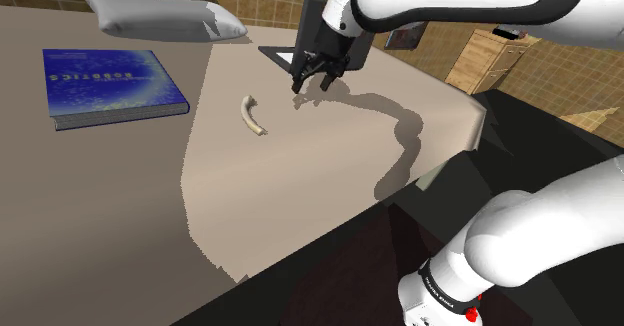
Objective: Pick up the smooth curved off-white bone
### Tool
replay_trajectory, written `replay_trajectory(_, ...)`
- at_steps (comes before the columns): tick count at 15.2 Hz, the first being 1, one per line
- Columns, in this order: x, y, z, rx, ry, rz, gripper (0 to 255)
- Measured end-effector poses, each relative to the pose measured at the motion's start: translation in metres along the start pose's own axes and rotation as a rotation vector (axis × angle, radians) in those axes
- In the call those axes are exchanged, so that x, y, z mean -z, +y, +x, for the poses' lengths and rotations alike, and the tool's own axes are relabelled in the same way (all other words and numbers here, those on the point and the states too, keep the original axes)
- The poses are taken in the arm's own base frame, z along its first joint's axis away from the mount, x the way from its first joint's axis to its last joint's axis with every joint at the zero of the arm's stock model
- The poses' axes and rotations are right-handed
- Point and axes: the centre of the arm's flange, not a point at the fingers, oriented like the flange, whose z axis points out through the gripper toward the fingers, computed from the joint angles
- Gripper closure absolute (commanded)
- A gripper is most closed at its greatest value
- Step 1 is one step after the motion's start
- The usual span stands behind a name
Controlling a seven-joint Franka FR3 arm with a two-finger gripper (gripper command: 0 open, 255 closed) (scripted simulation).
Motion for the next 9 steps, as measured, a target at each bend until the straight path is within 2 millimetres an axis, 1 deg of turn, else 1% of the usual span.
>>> replay_trajectory(3,-0.028,-0.023,0.021,-0.019,-0.008,-0.015,0)
replay_trajectory(5,-0.049,-0.036,0.041,-0.032,-0.014,-0.024,0)
replay_trajectory(6,-0.056,-0.043,0.048,-0.039,-0.017,-0.028,0)
replay_trajectory(8,-0.074,-0.052,0.065,-0.052,-0.022,-0.038,0)
replay_trajectory(9,-0.083,-0.061,0.071,-0.058,-0.025,-0.042,0)
